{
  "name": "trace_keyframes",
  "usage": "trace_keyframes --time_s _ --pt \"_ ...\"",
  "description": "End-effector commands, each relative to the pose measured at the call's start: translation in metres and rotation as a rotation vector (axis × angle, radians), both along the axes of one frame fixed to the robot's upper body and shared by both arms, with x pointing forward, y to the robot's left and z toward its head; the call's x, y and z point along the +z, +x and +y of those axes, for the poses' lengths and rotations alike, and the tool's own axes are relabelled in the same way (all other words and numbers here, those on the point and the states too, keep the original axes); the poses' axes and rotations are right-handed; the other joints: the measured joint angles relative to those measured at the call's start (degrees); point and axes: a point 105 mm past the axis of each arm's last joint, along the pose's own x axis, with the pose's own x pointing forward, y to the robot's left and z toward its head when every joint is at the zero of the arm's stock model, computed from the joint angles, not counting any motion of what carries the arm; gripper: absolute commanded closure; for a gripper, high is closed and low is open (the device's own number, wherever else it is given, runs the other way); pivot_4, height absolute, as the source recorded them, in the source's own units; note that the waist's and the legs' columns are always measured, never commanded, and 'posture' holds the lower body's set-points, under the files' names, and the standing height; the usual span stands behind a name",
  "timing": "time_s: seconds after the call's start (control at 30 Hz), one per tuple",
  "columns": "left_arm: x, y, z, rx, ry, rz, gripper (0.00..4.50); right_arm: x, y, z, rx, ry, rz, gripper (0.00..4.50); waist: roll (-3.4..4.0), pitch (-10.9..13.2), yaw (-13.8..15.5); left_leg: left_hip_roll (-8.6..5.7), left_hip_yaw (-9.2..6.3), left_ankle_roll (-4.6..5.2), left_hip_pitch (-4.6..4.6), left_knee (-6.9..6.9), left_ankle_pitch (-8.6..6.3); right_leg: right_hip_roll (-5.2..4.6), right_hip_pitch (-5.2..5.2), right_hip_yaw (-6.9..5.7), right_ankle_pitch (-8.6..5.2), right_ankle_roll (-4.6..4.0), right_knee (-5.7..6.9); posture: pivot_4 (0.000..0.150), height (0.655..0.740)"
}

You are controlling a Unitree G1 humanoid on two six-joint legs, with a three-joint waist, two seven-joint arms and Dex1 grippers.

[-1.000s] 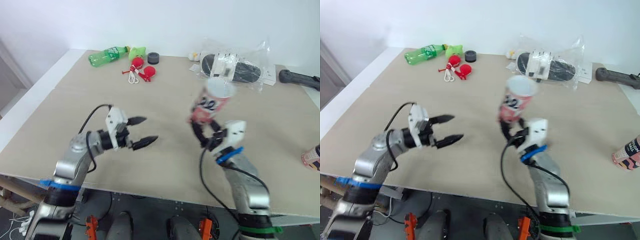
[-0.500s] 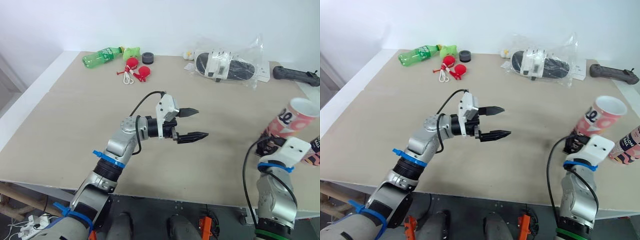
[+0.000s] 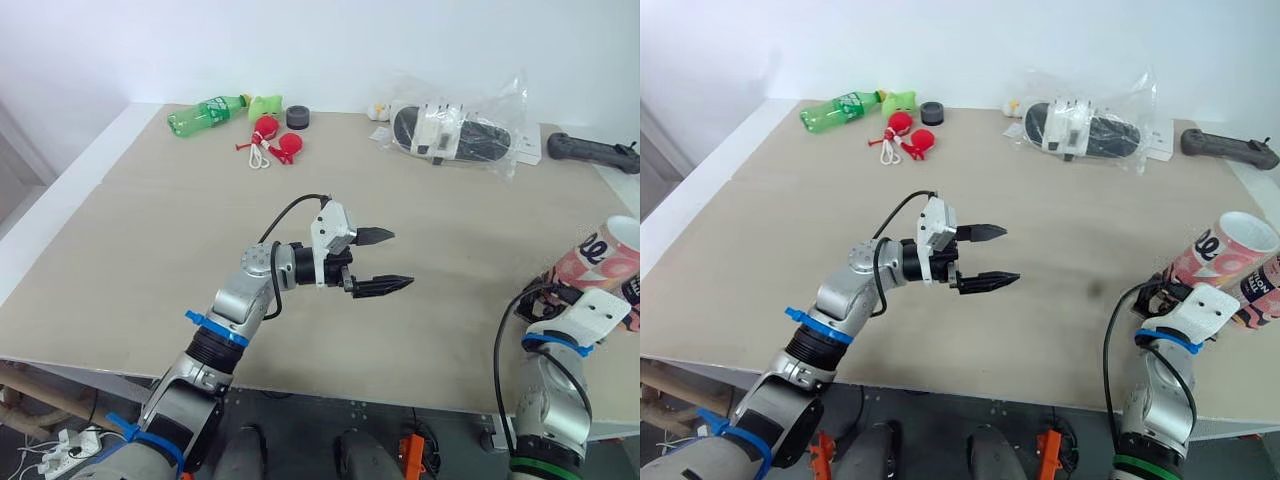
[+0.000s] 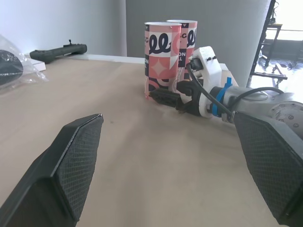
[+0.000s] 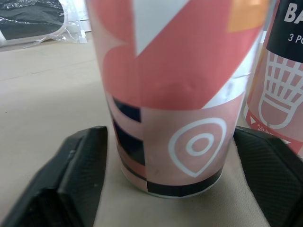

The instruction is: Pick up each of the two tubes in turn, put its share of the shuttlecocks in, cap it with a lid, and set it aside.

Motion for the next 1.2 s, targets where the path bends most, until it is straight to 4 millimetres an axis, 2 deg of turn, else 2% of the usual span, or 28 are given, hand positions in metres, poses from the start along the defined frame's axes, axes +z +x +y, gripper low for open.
trace_keyframes --time_s 0.03,0.2,0.37,0.43,0.5,0.57,0.63,0.9,1.0,1.2 --pt "0.009 -0.002 0.003 0.003 -0.02 -0.035 0.0 0.008 -0.006 0.0 0.003 -0.029 -0.017 0.18 0.0 0.0 0.0 0.0 -0.01 0.0 0.0 0.0 0.0 0.0 0.0 -0.01 0.0 0.0 0.0 0.15 0.74" --pt "0.002 0.003 0.014 0.046 -0.013 -0.02 0.0 0.017 -0.024 0.006 0.018 -0.053 -0.028 0.18 0.12 -0.06 0.04 0.0 0.0 0.0 -0.02 -0.02 0.0 0.0 -0.02 0.01 -0.02 -0.04 0.0 0.15 0.74" --pt "-0.013 0.009 0.032 0.121 0.012 0.009 0.0 0.026 -0.044 0.028 0.134 -0.051 -0.036 0.18 0.24 -0.11 -0.03 0.03 -0.01 0.02 -0.01 -0.07 -0.01 0.01 -0.05 -0.01 -0.08 -0.06 0.0 0.15 0.74" --pt "-0.017 0.012 0.042 0.171 0.005 0.026 0.0 0.03 -0.043 0.053 0.3 -0.036 -0.042 0.18 0.25 -0.12 0.0 0.03 0.0 0.01 0.0 -0.05 -0.01 0.01 -0.05 0.01 -0.05 -0.03 0.0 0.15 0.74" --pt "-0.023 0.018 0.058 0.25 0.003 0.045 0.0 0.033 -0.039 0.091 0.564 -0.043 -0.02 0.18 0.24 -0.12 -0.01 0.05 0.0 0.02 0.02 0.0 0.0 0.02 -0.01 0.02 0.01 -0.03 0.0 0.15 0.74" --pt "-0.037 0.025 0.084 0.373 0.039 0.045 0.0 0.033 -0.029 0.13 0.862 -0.087 0.058 0.18 0.26 -0.13 -0.07 0.06 0.01 0.02 0.03 0.02 0.0 0.04 -0.03 0.08 0.03 -0.04 0.0 0.15 0.74" --pt "-0.044 0.025 0.101 0.434 0.068 0.046 0.0 0.033 -0.023 0.147 1.018 -0.13 0.115 0.18 0.25 -0.12 -0.9 0.08 0.15 0.02 0.13 0.02 0.01 0.07 -0.02 0.28 0.04 -0.1 0.0 0.15 0.74" --pt "-0.055 0.014 0.151 0.595 0.103 0.041 0.0 0.036 -0.001 0.166 1.279 -0.242 0.232 0.18 -0.07 -0.04 0.72 0.09 0.12 0.03 0.03 0.06 0.04 0.15 -0.05 0.36 0.09 -0.05 -0.04 0.15 0.74" --pt "-0.056 0.01 0.155 0.608 0.096 0.045 0.0 0.041 0.007 0.167 1.284 -0.255 0.222 0.18 -0.12 -0.01 0.68 0.08 0.16 -0.01 -0.02 0.05 0.01 0.16 -0.1 0.44 0.09 0.05 -0.06 0.15 0.74" --pt "-0.054 0.006 0.152 0.6 0.092 0.049 0.0 0.031 0.012 0.157 1.232 -0.218 0.228 0.18 -0.15 0.0 0.79 0.07 0.11 -0.01 -0.05 0.05 0.01 0.17 -0.11 0.38 0.08 0.05 -0.06 0.15 0.74"
